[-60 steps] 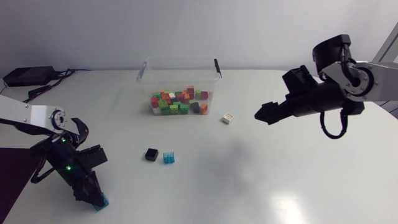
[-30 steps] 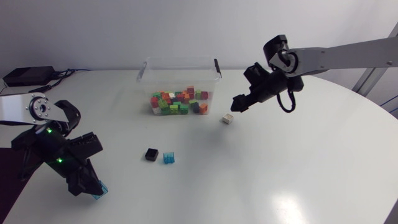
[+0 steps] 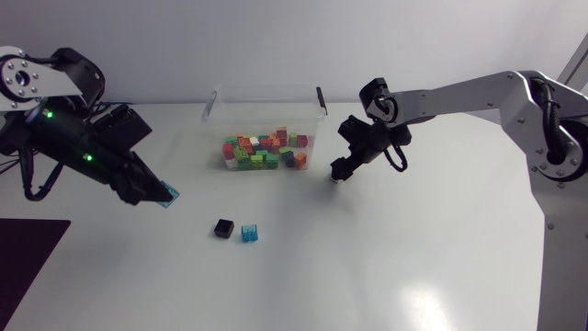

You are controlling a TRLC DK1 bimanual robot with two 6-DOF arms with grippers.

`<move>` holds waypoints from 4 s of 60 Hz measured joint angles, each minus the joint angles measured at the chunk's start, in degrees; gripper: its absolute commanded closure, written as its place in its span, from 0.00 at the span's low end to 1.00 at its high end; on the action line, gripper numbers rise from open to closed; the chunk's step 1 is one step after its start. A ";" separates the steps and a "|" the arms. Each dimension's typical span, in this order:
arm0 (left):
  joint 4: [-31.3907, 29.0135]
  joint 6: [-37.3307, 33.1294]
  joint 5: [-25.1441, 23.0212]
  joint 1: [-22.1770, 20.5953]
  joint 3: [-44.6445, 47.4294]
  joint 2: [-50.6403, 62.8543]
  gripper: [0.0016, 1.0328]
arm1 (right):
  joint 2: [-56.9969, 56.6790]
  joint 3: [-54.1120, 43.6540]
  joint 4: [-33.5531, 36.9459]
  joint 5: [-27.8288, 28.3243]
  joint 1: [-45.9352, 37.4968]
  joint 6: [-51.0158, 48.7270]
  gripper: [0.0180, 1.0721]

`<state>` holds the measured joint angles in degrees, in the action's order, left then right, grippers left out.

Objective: Place the duplo bricks in the container

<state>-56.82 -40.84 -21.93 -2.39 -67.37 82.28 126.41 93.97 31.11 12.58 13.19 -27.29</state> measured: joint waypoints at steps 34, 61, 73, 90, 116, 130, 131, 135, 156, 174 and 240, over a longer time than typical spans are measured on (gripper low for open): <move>21.42 17.73 -0.33 -0.90 -7.67 3.78 0.78 | 4.11 4.48 0.98 -3.69 1.51 -2.75 0.36; 30.93 27.10 0.81 -1.73 -12.74 8.33 0.78 | 5.57 8.66 6.78 -3.87 1.70 -2.97 0.70; 35.41 30.71 2.25 -3.96 -16.39 13.20 0.77 | -2.47 5.84 10.12 -5.01 1.29 -2.78 0.70; 39.32 34.29 7.48 -6.95 -27.15 25.35 0.71 | -17.31 6.01 15.08 -5.16 4.70 -1.22 0.70; 40.02 33.31 8.79 -7.06 -31.56 28.87 0.04 | -18.86 17.57 17.14 -4.96 9.40 5.07 0.69; 36.70 23.87 3.76 -4.85 -21.00 14.29 0.04 | -15.98 26.95 15.80 -4.92 10.97 9.01 0.69; 36.24 23.30 3.50 -4.61 -20.35 13.42 0.04 | -15.65 27.34 15.50 -4.90 11.10 9.31 0.69; 36.02 19.21 2.34 -3.56 -16.11 9.14 0.04 | -13.46 29.33 14.93 -4.74 11.10 10.51 0.69; 27.39 -2.54 -4.66 -2.10 2.75 -0.50 0.05 | -4.00 31.61 4.72 -4.37 11.39 15.58 0.69; 24.33 -16.48 -4.68 -2.10 10.10 -0.70 0.05 | -1.57 31.61 -6.45 -6.36 13.57 17.33 0.67; 28.63 -37.44 9.03 -13.55 9.27 19.63 0.17 | -28.39 -13.84 -9.18 -2.43 20.00 8.24 0.04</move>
<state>-28.18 -78.28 -12.91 -15.94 -58.11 101.91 98.02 80.14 21.93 10.15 33.19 -19.05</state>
